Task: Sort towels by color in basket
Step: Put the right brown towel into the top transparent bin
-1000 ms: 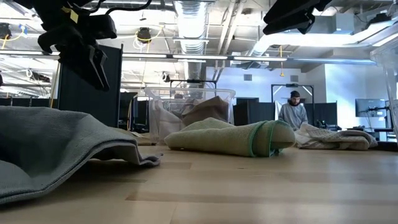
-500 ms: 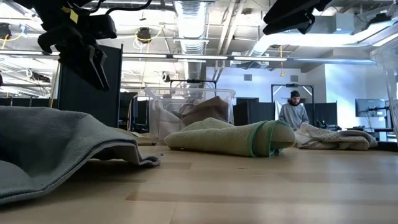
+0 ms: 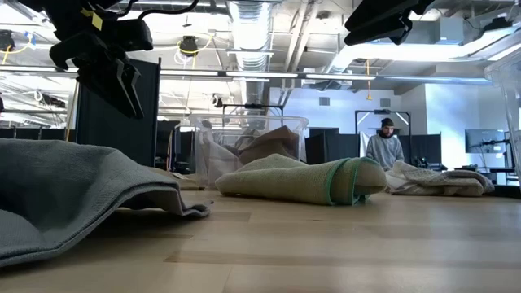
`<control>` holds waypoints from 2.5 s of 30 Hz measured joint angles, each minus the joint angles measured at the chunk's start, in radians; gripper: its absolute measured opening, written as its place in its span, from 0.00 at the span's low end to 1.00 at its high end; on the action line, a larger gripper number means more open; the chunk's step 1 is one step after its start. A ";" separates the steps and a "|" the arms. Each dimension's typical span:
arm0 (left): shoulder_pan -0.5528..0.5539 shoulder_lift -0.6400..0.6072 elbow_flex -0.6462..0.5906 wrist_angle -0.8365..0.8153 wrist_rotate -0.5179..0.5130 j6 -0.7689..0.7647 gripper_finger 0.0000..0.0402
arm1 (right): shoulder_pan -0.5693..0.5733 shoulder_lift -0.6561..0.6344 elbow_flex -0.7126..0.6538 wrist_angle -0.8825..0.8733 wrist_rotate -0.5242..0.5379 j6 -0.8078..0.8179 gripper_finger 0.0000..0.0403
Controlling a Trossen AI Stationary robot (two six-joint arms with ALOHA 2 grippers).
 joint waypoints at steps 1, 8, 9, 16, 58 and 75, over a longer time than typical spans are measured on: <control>0.000 0.000 0.000 0.000 0.000 0.000 0.44 | 0.000 0.000 0.000 0.000 0.000 0.000 0.45; -0.012 0.000 0.000 -0.038 0.144 -0.003 0.44 | 0.005 0.000 0.000 0.000 0.000 0.000 0.45; -0.020 0.000 0.000 -0.049 0.192 -0.002 0.44 | 0.008 0.000 0.000 0.000 0.001 0.000 0.45; -0.099 0.000 0.000 -0.069 0.246 -0.024 0.44 | 0.020 0.000 0.000 0.000 0.009 -0.001 0.45; -0.122 0.000 0.000 0.009 0.155 0.001 0.44 | 0.027 0.000 -0.001 0.029 0.022 0.008 0.45; -0.122 0.000 0.000 0.014 0.154 0.012 0.44 | 0.027 0.000 -0.001 0.030 0.022 0.029 0.45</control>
